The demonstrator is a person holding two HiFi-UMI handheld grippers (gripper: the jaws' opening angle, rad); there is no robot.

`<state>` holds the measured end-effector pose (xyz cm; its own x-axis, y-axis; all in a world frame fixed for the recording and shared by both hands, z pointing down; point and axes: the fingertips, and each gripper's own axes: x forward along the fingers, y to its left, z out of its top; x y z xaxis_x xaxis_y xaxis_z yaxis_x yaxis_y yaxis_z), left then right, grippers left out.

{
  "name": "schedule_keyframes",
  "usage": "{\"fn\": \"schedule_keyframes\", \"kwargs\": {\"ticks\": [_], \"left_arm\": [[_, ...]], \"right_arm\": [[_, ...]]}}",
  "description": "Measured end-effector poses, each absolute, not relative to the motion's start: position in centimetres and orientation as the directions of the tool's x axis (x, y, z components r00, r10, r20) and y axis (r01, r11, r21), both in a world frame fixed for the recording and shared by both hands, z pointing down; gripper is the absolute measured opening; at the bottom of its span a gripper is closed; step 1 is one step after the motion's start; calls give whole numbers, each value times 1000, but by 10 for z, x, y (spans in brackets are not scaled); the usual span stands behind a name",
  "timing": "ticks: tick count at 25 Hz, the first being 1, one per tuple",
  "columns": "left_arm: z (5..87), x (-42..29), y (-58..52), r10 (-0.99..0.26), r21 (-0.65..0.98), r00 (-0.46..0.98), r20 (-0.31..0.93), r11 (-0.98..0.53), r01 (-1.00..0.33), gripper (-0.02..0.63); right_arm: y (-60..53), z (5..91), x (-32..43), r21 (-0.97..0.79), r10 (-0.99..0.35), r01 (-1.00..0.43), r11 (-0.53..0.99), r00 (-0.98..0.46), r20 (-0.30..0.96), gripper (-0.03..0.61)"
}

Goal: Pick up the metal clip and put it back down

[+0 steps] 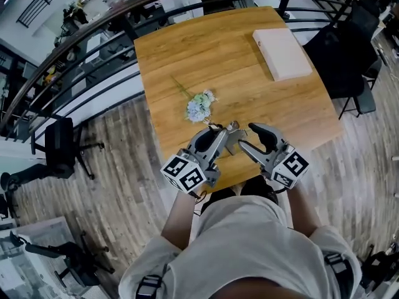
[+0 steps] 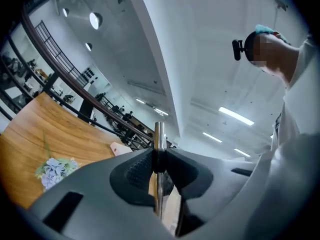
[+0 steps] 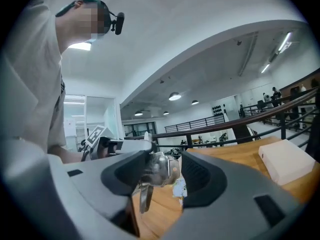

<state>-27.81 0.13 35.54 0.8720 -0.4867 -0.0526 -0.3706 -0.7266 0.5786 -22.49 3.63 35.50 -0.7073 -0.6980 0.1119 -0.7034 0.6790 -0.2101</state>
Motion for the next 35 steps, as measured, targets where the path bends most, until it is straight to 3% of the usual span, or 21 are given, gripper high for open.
{"fn": "schedule_keyframes", "kwargs": {"ticks": [4,7,11,19,26,35], "left_arm": [[363,-250,-5,-544,546,839,9,-700,-460,92],[368,-216,-12,-557,532,829,39,-691,-489,91],[363,-158,-15,-567,495,822,55,-699,-516,92],[360,-49,0,-550,496,829,103,-694,-522,92],[370,15,9,-576,478,807,134,-675,-561,92],[387,33,-37,-580,498,800,158,-652,-571,92]], "right_arm": [[43,366,-176,-229,-731,-732,641,-674,108,224],[42,384,-122,-124,-804,-822,555,-569,170,215],[51,395,-36,16,-909,-928,372,-361,208,47],[91,397,96,-3,-947,-981,196,-190,258,34],[106,416,143,-62,-937,-973,221,-230,264,32],[77,439,141,-134,-915,-964,230,-261,307,32]]}}
